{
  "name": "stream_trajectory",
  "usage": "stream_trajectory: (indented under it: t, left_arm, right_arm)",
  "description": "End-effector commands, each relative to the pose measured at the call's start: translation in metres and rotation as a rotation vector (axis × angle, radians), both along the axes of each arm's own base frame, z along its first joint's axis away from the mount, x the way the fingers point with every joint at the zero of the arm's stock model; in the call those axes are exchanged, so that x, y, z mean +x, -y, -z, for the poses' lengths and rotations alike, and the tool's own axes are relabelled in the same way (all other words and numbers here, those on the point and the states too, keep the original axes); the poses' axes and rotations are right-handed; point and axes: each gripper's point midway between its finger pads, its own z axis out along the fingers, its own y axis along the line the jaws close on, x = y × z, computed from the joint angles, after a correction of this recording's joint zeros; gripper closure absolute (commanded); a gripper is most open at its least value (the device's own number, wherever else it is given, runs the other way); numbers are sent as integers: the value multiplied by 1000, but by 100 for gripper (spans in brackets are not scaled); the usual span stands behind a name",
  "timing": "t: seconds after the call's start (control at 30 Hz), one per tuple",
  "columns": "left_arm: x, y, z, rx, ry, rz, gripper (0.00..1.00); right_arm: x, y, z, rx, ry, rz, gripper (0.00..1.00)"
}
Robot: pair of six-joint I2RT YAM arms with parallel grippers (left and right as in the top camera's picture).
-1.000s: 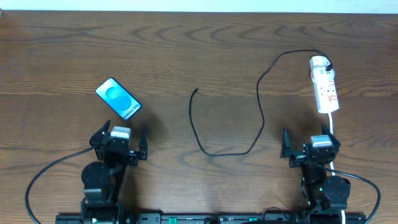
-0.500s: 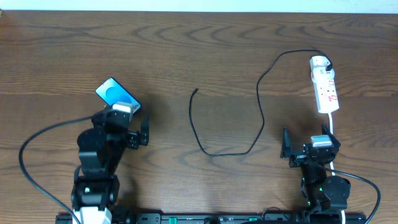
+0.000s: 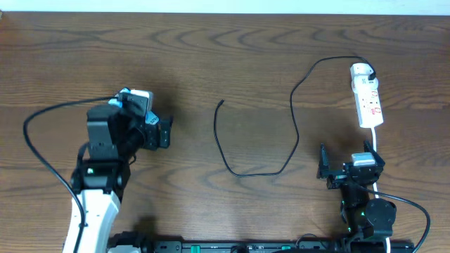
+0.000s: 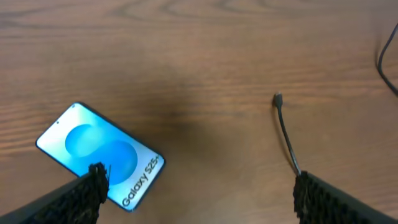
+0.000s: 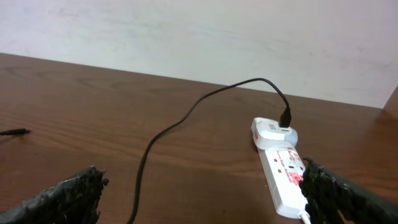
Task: Plug charger to phone and switch on socket
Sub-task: 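Raise the left arm and move the left gripper over the blue phone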
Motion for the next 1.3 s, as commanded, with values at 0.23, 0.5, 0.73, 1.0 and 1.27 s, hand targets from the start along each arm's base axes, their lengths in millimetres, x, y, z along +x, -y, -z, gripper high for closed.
stream_trajectory:
  t: [0.23, 0.5, 0.73, 1.0, 1.27]
  left_arm:
    - [19, 3, -35, -15, -77, 10, 3]
    - [34, 5, -53, -21, -138, 21, 3]
    - [37, 6, -76, -9, -203, 43, 3]
    - [19, 25, -107, -104, -203, 115, 3]
    - [-8, 29, -103, -130, -282, 124, 3]
  right_arm:
    - [0, -1, 1, 11, -1, -2, 1]
    - [0, -1, 1, 11, -2, -2, 1]
    - [0, -1, 1, 11, -1, -2, 1]
    - [0, -1, 1, 11, -1, -2, 1]
    - [0, -1, 1, 11, -1, -2, 1]
